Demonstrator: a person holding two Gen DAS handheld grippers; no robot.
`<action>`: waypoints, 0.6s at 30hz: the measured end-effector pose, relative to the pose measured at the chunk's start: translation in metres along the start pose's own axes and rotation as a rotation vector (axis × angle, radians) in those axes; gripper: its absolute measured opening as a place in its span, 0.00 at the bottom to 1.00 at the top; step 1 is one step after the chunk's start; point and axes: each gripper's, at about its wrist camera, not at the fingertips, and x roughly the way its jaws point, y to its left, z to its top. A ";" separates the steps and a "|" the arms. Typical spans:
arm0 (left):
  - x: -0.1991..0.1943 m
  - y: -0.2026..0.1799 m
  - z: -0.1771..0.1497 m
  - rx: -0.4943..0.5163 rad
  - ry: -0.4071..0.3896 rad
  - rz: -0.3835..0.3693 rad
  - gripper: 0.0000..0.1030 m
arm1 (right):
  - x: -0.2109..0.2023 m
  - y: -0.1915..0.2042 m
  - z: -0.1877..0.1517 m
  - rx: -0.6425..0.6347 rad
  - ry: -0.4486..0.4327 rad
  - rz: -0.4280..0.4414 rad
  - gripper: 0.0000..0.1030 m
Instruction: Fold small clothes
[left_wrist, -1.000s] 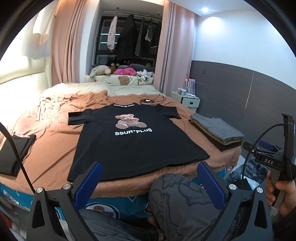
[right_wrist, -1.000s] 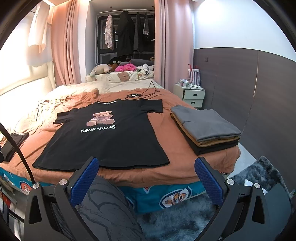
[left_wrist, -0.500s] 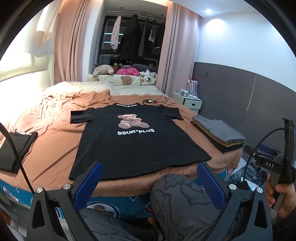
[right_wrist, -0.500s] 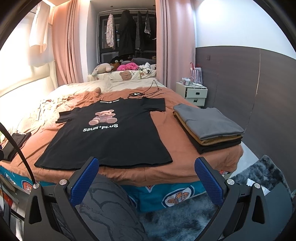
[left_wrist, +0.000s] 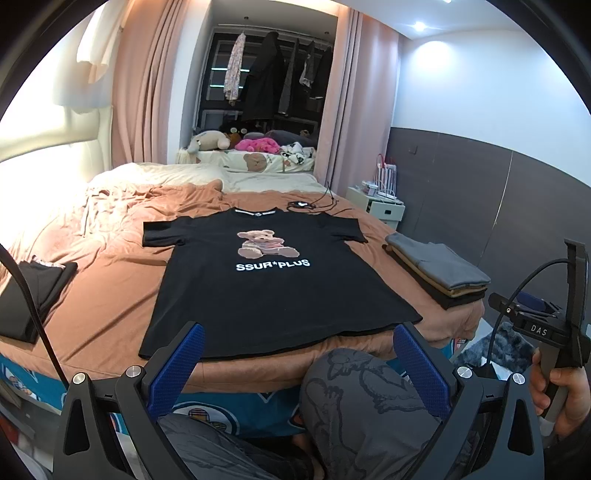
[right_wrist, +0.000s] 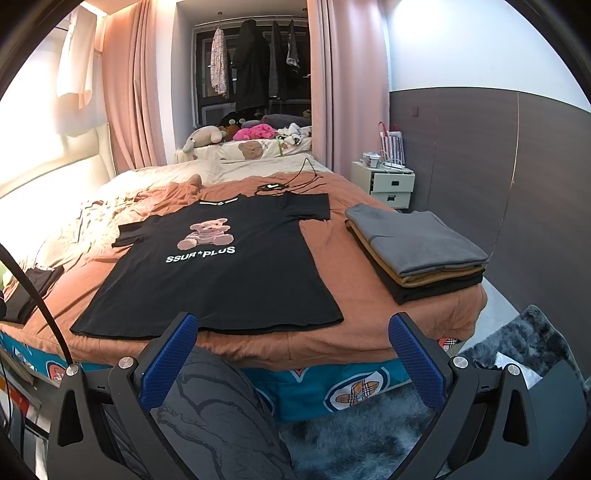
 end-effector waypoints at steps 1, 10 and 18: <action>0.001 0.000 0.001 0.000 0.001 0.000 1.00 | 0.000 0.000 0.000 0.001 0.002 0.000 1.00; -0.002 0.001 0.000 0.001 -0.008 0.002 0.99 | -0.002 -0.001 0.002 -0.001 0.015 0.011 1.00; -0.009 -0.001 0.001 0.003 -0.018 0.004 0.99 | -0.004 -0.001 0.003 -0.004 0.013 0.009 1.00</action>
